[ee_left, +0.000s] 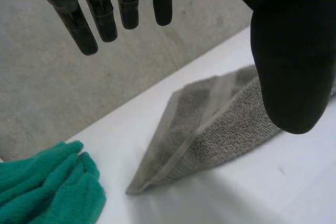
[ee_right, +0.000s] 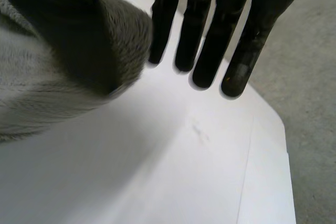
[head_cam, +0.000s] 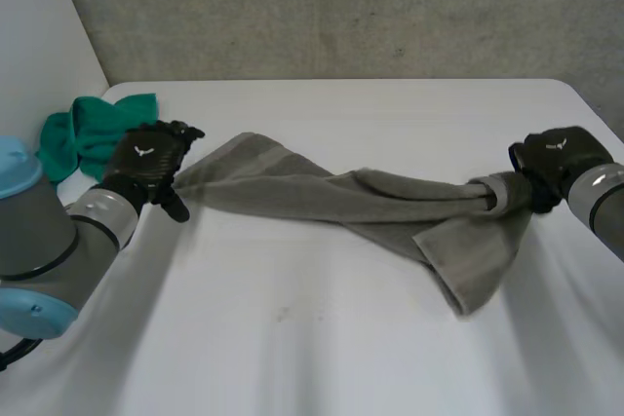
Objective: Fold the laundry.
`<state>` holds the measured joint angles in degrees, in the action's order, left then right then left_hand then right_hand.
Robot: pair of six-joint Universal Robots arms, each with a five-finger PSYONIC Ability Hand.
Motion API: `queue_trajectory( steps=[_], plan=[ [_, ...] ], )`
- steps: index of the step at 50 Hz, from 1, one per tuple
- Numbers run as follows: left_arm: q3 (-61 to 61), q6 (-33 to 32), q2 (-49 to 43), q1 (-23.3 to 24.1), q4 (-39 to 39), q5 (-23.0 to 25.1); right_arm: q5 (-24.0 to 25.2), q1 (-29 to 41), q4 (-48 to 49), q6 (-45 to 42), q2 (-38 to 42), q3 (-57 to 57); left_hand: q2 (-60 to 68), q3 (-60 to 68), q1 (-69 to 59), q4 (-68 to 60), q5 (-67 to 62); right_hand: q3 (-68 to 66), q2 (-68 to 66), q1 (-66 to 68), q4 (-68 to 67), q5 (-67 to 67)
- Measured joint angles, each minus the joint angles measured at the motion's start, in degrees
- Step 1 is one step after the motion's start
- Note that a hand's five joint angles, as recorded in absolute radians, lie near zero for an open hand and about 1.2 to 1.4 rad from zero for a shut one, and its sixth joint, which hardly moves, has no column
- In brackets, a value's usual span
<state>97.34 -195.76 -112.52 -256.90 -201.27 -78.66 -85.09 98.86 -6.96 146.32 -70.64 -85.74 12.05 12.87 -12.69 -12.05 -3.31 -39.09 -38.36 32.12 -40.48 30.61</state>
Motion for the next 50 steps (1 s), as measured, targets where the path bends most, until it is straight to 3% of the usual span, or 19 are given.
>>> queue_trajectory(
  steps=[4,6,18,25,26,31,33,41,50],
  plan=[
    [-2.4,-3.6,-3.6,0.4,0.7,0.2,-0.3,0.1,-1.0,-2.6,0.0,0.1,0.0,0.0,0.0,0.0,0.0,22.7,21.9,-17.8,23.9,-24.0],
    [-3.8,-5.3,-5.3,0.6,0.9,0.1,-0.3,0.3,-1.2,-3.1,0.0,0.7,0.0,0.0,0.0,0.0,0.0,25.9,24.9,-19.9,26.5,-26.2],
    [-17.5,-11.3,-16.6,0.2,4.3,0.0,0.4,7.8,-3.3,-3.9,0.7,11.2,0.1,0.0,0.0,0.0,0.0,26.7,25.8,-20.5,27.0,-26.6],
    [-24.1,-11.3,-21.2,0.1,10.4,0.6,1.8,13.4,-9.3,-6.1,9.2,22.1,6.5,5.5,-6.5,-6.6,-5.5,26.7,25.8,-20.5,27.1,-26.6],
    [-26.8,-11.2,-23.0,0.1,13.0,1.7,2.9,15.0,-12.9,-6.6,14.5,28.0,6.5,5.5,-6.5,-6.6,-5.5,26.7,25.8,-20.5,27.1,-26.6],
    [-28.8,-11.1,-24.2,0.1,14.5,2.8,3.6,15.9,-16.1,-6.8,19.3,33.0,10.6,9.8,-9.9,-10.7,-9.7,26.7,25.8,-20.5,27.0,-26.6],
    [-30.6,-10.9,-25.2,0.3,15.0,3.6,3.7,16.0,-17.6,-6.4,21.8,35.4,20.2,19.3,-20.4,-20.0,-18.6,26.7,25.8,-20.5,27.0,-26.6],
    [-33.5,-10.8,-26.9,0.9,15.2,3.9,3.2,15.5,-17.9,-3.2,22.2,35.2,31.5,30.6,-31.0,-31.4,-29.7,26.7,25.8,-20.5,27.0,-26.6],
    [-35.6,-10.8,-29.2,1.4,16.8,3.9,3.3,15.2,-17.7,-1.2,20.2,33.3,32.9,31.9,-32.0,-32.9,-31.3,26.7,25.8,-20.5,27.0,-26.6]
  ],
)
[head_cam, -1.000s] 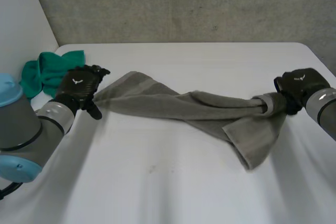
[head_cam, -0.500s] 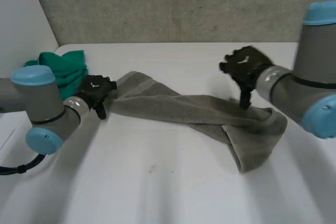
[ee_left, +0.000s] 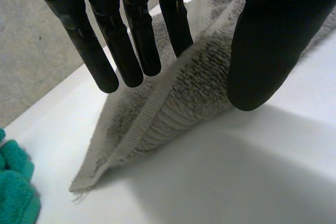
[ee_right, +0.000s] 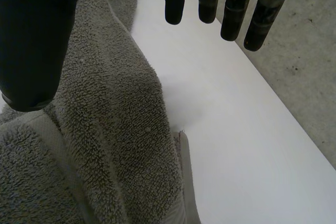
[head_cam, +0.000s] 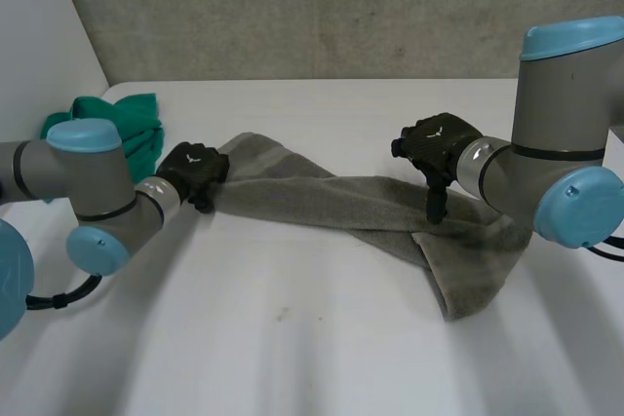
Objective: Fold the laundry.
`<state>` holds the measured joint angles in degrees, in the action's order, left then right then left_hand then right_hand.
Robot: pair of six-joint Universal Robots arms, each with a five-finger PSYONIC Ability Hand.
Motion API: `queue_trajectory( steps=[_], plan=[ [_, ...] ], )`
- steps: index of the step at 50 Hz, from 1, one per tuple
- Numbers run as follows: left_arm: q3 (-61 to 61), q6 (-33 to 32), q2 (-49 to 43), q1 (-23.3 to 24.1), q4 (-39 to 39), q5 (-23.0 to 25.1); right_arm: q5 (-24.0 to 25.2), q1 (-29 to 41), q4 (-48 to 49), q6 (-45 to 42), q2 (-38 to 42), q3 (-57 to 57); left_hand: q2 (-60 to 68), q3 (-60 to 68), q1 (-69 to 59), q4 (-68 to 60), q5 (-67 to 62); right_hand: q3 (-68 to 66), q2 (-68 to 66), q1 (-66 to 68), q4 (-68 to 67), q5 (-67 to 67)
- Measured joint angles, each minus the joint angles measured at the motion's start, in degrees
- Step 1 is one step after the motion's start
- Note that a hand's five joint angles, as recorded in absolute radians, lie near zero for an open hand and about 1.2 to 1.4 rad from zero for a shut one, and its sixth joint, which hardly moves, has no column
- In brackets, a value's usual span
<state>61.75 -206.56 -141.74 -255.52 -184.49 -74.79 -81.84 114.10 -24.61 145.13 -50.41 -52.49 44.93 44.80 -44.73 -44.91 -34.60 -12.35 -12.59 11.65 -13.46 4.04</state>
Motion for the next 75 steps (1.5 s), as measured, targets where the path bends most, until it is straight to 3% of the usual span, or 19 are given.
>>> queue_trajectory(
  steps=[3,7,10,20,32,35,39,46,52,58,64,72,74,75],
  plan=[
    [-0.3,0.0,-0.4,0.1,0.4,0.0,0.0,-0.2,0.0,0.1,-0.3,-0.4,0.5,0.6,-0.7,-0.6,-0.6,0.0,0.0,0.0,0.0,0.0],
    [-0.4,-0.1,-0.4,0.3,0.8,-0.3,0.2,-0.7,0.0,0.0,-0.2,-0.6,17.7,17.0,-18.7,-17.1,-17.0,0.0,0.0,0.0,0.0,0.0],
    [-0.2,-0.1,0.3,0.8,0.8,-0.9,0.4,-0.8,0.0,0.0,0.3,-0.6,23.2,22.8,-21.2,-23.4,-21.4,0.0,0.0,0.0,0.0,0.0],
    [5.2,0.3,8.8,2.9,-1.5,-5.0,0.4,-0.8,-1.7,1.2,4.7,1.7,23.5,22.9,-21.2,-23.6,-21.4,0.0,0.0,0.0,0.0,0.0],
    [14.2,0.4,21.8,3.9,-6.6,-5.3,2.7,-0.3,-9.9,6.1,11.5,8.6,23.5,23.0,-21.2,-23.7,-21.4,-3.2,-3.1,2.6,-2.5,2.6],
    [14.1,0.5,22.3,4.3,-6.9,-5.2,1.9,-0.3,-9.4,6.8,13.4,10.5,23.5,23.0,-21.2,-23.7,-21.4,-39.7,-40.2,30.9,-37.7,35.7],
    [12.7,0.6,22.1,4.8,-8.3,-5.4,-1.0,-0.2,-6.1,7.4,15.0,13.9,23.5,23.1,-21.2,-23.7,-21.4,-54.6,-54.3,43.6,-53.7,51.7],
    [4.4,0.4,20.9,5.2,-14.9,-7.1,-4.7,-0.1,5.0,7.7,14.0,21.5,23.6,23.2,-21.2,-23.7,-21.4,-55.2,-54.3,43.8,-54.6,52.4],
    [-5.8,0.5,19.9,5.9,-22.4,-11.7,-5.5,-0.1,17.7,8.8,8.0,24.1,23.7,23.4,-21.2,-23.9,-21.4,-55.2,-54.3,43.8,-54.6,52.4],
    [-9.8,1.5,21.4,7.2,-29.7,-15.7,-5.1,-0.3,30.7,10.4,-2.2,14.1,23.7,23.4,-21.2,-23.9,-21.4,-55.2,-54.3,43.8,-54.6,52.4],
    [-2.3,2.5,25.3,7.9,-31.6,-16.0,-3.4,-0.2,35.5,7.1,-11.8,-4.0,23.7,23.4,-21.2,-23.9,-21.4,-55.2,-54.3,43.8,-54.6,52.4],
    [15.8,2.8,31.7,7.9,-31.1,-13.5,0.4,0.0,26.1,-7.1,-19.2,-29.1,23.7,23.4,-21.2,-23.9,-21.4,-54.9,-53.9,43.7,-54.1,52.4],
    [20.2,2.7,33.0,8.0,-31.1,-12.2,0.8,0.0,20.9,-11.7,-19.7,-34.9,23.7,23.4,-21.2,-23.9,-21.4,-43.4,-42.7,36.6,-43.3,42.9],
    [22.2,2.7,33.6,8.0,-31.1,-11.5,0.9,0.0,18.9,-13.1,-19.7,-36.7,23.7,23.4,-21.2,-23.9,-21.4,-28.7,-27.8,22.6,-28.9,28.9]
  ],
)
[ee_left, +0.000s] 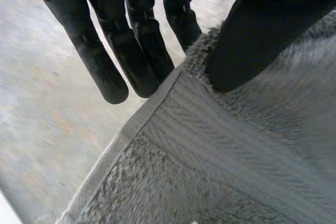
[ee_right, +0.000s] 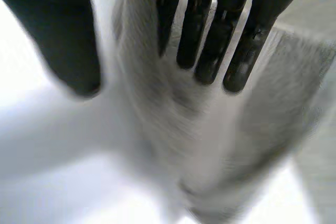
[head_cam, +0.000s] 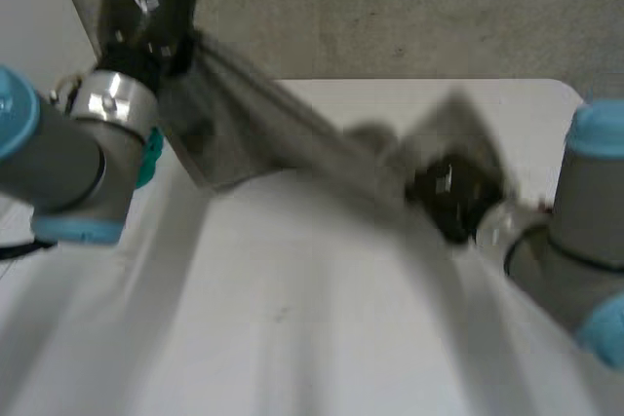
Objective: Fold the laundry.
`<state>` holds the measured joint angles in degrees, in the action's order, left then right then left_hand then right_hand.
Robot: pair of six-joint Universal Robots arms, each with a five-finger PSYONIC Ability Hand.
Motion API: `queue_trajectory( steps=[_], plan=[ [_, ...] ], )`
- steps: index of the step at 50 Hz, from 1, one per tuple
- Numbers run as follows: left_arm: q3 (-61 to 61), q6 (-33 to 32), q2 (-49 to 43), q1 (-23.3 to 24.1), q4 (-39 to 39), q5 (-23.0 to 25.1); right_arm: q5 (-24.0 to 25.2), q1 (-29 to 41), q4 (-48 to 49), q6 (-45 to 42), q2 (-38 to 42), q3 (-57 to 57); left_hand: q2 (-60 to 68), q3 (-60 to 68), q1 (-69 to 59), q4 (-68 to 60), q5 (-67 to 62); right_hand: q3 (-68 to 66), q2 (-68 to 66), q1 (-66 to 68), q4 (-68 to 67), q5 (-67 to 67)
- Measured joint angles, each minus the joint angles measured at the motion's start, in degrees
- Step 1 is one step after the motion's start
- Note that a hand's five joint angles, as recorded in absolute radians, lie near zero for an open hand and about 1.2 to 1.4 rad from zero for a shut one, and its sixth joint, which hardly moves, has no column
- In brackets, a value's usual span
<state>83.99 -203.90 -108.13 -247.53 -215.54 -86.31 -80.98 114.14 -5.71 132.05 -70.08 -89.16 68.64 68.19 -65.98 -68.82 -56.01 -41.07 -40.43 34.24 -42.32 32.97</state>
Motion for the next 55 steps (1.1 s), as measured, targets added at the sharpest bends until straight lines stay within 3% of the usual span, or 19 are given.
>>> queue_trajectory(
  steps=[4,14,20,29,31,38,46,55],
  plan=[
    [6.6,-0.2,1.6,0.2,0.1,2.5,-0.1,-0.1,-5.6,-2.2,0.4,-3.9,0.0,0.0,0.0,0.0,0.0,18.8,18.4,-14.9,20.1,-20.9],
    [13.8,-0.5,2.8,0.9,1.8,4.2,0.2,-1.0,-1.9,11.9,-5.6,3.8,0.1,0.1,0.0,0.0,0.0,19.4,18.5,-15.2,21.2,-21.9],
    [15.2,-0.5,3.9,0.7,3.7,4.0,1.3,-1.4,-1.6,15.6,-6.7,8.0,0.1,0.1,0.0,0.0,0.0,19.4,18.5,-15.2,21.1,-21.9],
    [17.4,-0.4,6.5,0.7,5.6,4.0,2.7,-1.5,-12.0,16.3,7.4,23.6,0.1,0.1,0.0,0.0,0.0,19.4,18.5,-15.2,21.1,-22.0],
    [18.4,-0.5,7.6,0.8,5.7,4.0,2.7,-1.4,-16.6,16.3,13.8,30.0,0.1,0.1,0.0,0.0,0.0,19.4,18.5,-15.2,21.0,-21.8],
    [20.0,-0.5,10.0,0.9,5.7,3.9,-0.1,-1.4,-21.1,16.9,24.2,40.3,0.1,0.1,0.0,0.0,0.0,19.3,18.3,-15.1,21.0,-20.7],
    [21.3,-0.5,12.1,1.0,5.8,4.0,-6.2,-1.5,-21.6,20.7,32.2,47.9,0.1,0.1,0.0,0.0,0.0,19.4,18.5,-15.2,21.0,-21.1],
    [22.0,-0.5,12.4,0.7,5.9,4.0,-6.5,-2.2,-24.0,27.9,36.1,52.2,0.1,0.1,0.0,0.0,0.0,19.4,18.5,-15.2,21.0,-21.3]
  ],
)
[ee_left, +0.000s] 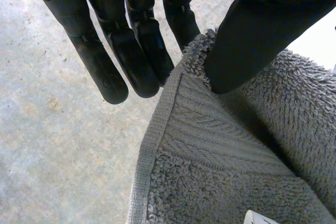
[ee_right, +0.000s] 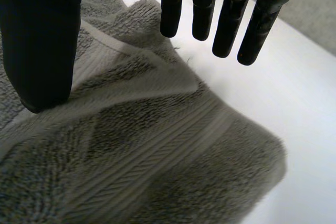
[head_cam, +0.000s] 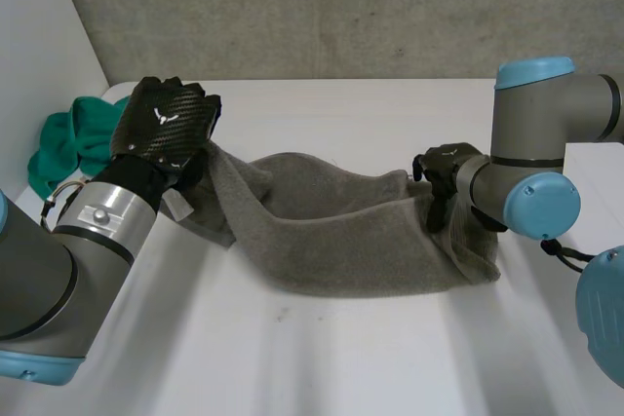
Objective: Fold the laundry.
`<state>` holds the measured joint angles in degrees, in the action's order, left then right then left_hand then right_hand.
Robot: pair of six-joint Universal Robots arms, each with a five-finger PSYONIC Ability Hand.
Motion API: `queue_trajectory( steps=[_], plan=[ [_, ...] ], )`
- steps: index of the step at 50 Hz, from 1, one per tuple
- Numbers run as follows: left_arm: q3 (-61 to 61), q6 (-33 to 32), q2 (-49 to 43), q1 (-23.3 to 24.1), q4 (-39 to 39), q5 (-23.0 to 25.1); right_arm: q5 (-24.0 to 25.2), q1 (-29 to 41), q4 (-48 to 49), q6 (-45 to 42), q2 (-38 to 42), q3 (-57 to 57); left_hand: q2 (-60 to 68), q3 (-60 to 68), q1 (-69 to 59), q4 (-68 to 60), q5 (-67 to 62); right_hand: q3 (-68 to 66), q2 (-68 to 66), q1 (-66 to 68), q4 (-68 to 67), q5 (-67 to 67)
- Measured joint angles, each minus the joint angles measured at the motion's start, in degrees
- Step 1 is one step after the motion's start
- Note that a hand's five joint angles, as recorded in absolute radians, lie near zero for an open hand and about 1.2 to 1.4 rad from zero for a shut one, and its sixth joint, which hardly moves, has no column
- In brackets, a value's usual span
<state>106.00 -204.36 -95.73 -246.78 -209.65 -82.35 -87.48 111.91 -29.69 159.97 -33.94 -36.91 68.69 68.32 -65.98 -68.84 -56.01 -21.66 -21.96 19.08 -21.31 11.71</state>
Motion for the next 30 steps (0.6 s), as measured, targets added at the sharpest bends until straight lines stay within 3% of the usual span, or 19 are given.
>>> queue_trajectory(
  steps=[14,16,18,19,22,26,30],
  plan=[
    [0.7,0.0,0.2,-0.3,0.3,0.0,4.5,-1.8,-3.7,9.8,3.6,2.3,0.0,0.0,0.0,0.0,0.0,-0.4,-0.4,0.4,-0.4,0.4],
    [0.8,0.0,0.4,-0.4,0.4,0.0,4.5,-1.9,-3.7,10.0,3.8,2.4,0.0,0.0,0.0,0.0,0.0,-3.9,-4.0,3.6,-4.4,4.1],
    [0.9,0.0,0.5,-0.4,0.5,0.0,4.4,-1.9,-3.6,10.1,4.0,2.4,0.0,0.0,0.0,0.0,0.0,-18.9,-20.1,16.8,-19.3,17.9],
    [0.9,0.0,0.6,-0.4,0.5,0.0,4.4,-1.9,-3.6,10.0,4.0,2.4,0.0,0.0,0.0,0.0,0.0,-18.9,-20.1,16.8,-19.3,17.9],
    [1.0,0.0,0.7,-0.5,0.6,0.0,4.3,-1.9,-3.7,9.7,3.8,2.4,0.0,0.0,0.0,0.0,0.0,-44.1,-44.7,36.0,-45.0,43.1],
    [0.7,-0.1,0.7,-0.7,0.7,0.0,4.7,-1.9,-3.6,9.1,0.7,2.1,0.0,0.0,0.0,0.0,0.0,-45.2,-45.0,36.4,-46.8,44.6],
    [-0.3,-0.1,1.3,-1.1,1.1,-0.1,6.1,-2.1,-3.4,7.5,-8.2,0.6,0.0,0.0,0.0,0.0,0.0,-45.2,-45.0,36.4,-46.8,44.6]
  ],
)
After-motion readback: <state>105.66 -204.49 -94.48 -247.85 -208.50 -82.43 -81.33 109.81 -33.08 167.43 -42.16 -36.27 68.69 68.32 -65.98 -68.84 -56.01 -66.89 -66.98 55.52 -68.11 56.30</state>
